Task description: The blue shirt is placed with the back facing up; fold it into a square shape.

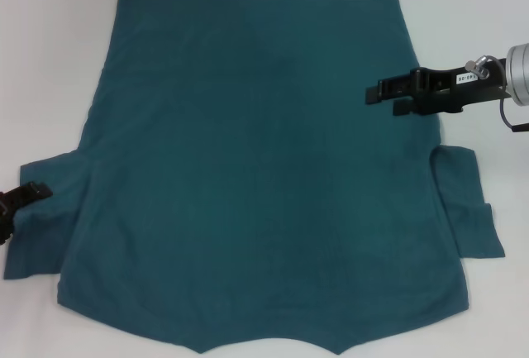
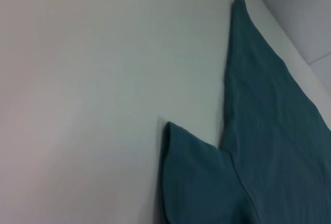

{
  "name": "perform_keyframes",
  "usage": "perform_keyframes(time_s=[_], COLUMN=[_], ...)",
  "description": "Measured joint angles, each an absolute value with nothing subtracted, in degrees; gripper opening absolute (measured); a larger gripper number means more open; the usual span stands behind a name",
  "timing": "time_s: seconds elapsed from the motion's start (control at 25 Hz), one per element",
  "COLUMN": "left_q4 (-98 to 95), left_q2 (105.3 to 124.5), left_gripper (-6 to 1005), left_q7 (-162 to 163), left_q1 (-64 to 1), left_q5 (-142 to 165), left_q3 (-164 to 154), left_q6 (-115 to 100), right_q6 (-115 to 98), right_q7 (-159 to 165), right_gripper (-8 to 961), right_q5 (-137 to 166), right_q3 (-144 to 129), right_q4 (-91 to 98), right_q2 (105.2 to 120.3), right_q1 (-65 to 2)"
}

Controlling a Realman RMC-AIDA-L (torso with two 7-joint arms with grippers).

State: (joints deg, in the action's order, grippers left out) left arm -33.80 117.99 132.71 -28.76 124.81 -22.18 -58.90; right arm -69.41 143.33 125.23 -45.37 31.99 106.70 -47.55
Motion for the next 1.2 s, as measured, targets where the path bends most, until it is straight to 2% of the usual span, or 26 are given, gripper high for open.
perform_keyframes(time_s=[0.44,0.56,0.8,1.0,1.2], left_q4=[-34.3,-34.3,-34.7,-35.9,-38.0], left_q2=[118.04,118.04,118.04,118.04,117.76], left_gripper=[868,643,406,162,95], left_q7=[133.3,133.4,133.3,132.9,132.8], left_q1=[-29.1,-29.2,-29.2,-29.1,-29.1], left_q5=[125.0,125.5,126.1,126.2,126.6], left_q3=[-22.8,-22.8,-22.8,-22.8,-26.2], left_q6=[-59.0,-59.1,-59.2,-60.3,-61.4], right_q6=[-69.4,-69.4,-69.4,-69.4,-69.1], right_q7=[143.3,143.4,143.4,143.3,143.2], right_gripper=[716,716,716,716,716], right_q5=[125.2,125.2,125.2,125.2,125.2], right_q3=[-44.3,-44.3,-43.8,-43.8,-43.8], right_q4=[31.9,31.9,31.9,31.9,31.9], right_q2=[106.81,106.87,106.88,106.88,106.86], right_q1=[-47.4,-47.4,-47.4,-47.4,-47.0])
